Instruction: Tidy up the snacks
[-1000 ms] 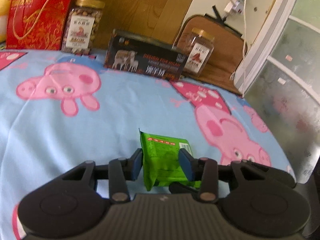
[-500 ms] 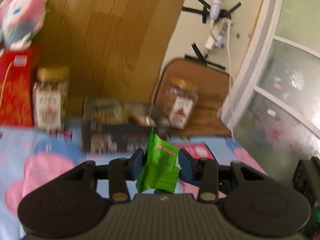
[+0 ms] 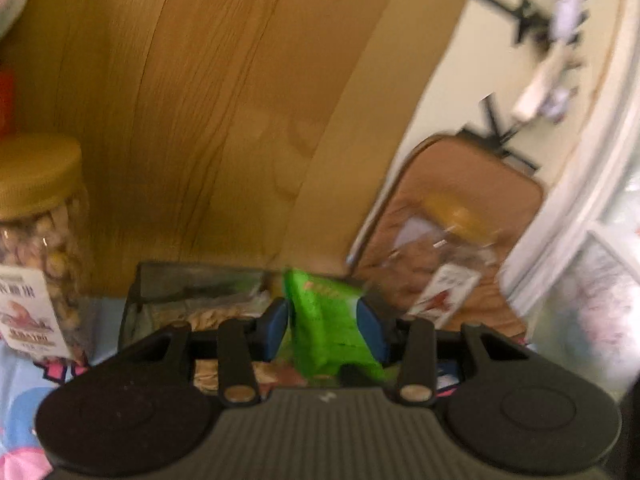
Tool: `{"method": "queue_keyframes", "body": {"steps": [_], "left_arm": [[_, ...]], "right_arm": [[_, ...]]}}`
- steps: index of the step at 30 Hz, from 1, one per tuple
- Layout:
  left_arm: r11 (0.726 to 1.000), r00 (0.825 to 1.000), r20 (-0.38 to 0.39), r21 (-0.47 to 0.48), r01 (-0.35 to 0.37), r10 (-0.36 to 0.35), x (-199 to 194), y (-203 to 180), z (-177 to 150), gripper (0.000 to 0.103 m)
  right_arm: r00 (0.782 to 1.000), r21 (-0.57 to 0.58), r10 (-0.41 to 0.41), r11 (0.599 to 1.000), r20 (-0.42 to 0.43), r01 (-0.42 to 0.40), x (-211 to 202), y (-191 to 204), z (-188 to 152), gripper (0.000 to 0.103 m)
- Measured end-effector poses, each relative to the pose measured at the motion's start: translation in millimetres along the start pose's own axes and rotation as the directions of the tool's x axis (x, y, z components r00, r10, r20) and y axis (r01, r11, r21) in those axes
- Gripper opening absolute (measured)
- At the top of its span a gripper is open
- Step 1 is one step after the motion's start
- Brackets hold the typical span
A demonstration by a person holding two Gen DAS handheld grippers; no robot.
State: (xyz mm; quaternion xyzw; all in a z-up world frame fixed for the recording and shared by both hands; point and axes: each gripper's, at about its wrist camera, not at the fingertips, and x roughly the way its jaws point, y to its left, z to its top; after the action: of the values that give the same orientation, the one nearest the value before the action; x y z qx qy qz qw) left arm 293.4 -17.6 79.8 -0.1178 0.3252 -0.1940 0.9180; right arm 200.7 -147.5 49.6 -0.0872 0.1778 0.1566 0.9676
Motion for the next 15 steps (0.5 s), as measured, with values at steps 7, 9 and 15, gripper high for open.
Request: {"method": "queue_keyframes", "body": {"steps": [7,9,15], "left_arm": [[0.993,0.994,-0.011,0.047,-0.112,0.113,-3,-1,-17,0.039],[0.989,0.991,0.013,0.068,-0.133,0.133,-20,-7,-20,0.041],[0.976,0.981,0.079,0.115,-0.187,0.178,-80,-32,-49,0.054]], "right_arm": [[1.000,0.095,-0.013,0.995,0.005,0.012,-10,-13,-7,0.050],[1.000,0.138,-0.012,0.990,0.015,0.010,-27,-14,-10,0.050],[0.999,0.288,-0.020,0.957,0.039,0.008,-87,-13,-30,0.054]]}}
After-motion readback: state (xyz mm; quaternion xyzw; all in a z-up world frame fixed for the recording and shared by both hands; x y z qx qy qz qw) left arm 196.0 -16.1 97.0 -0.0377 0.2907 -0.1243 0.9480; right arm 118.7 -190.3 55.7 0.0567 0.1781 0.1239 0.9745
